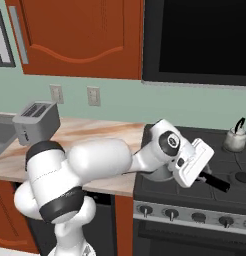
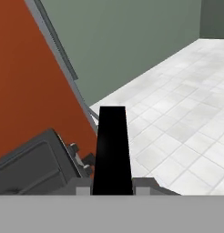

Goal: Pick the pan from the cabinet and place it on the stove. Then turn on the stove burner for the pan.

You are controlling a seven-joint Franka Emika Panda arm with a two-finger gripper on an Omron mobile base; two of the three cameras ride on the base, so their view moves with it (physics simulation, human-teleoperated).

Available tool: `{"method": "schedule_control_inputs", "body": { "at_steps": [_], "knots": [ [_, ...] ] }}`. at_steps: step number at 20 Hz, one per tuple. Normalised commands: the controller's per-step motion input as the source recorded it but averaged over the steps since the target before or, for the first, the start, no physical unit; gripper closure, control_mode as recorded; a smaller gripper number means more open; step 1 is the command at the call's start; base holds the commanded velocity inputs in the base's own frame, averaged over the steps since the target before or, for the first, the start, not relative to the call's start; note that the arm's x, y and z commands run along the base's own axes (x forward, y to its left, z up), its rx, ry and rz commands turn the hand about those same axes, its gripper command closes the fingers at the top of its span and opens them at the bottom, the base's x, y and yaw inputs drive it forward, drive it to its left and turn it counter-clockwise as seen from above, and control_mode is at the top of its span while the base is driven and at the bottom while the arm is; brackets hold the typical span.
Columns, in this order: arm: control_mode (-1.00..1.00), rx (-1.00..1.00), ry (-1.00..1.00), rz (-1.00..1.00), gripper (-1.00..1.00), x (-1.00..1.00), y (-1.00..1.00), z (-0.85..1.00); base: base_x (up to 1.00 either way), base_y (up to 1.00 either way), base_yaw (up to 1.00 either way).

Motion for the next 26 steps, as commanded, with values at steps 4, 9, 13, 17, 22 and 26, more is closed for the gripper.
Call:
{"method": "schedule_control_inputs", "body": {
  "at_steps": [4,9,13,17,22,26],
  "knots": [
    [-1.0,0.03,0.07,-0.04,1.0,0.19,-0.18,-0.17,0.0,0.0,0.0],
    [-1.0,0.03,0.05,-0.04,1.0,0.18,-0.2,-0.22,0.0,0.0,0.0],
    [-1.0,0.04,0.03,-0.04,1.0,0.18,-0.19,-0.23,0.0,0.0,0.0],
    [-1.0,0.04,0.0,-0.04,1.0,0.19,-0.08,-0.22,0.0,0.0,0.0],
    [-1.0,0.02,0.0,-0.03,1.0,0.18,-0.02,-0.2,0.0,0.0,0.0],
    [-1.0,0.01,0.0,-0.01,1.0,0.13,-0.06,-0.23,0.0,0.0,0.0]
  ]
}}
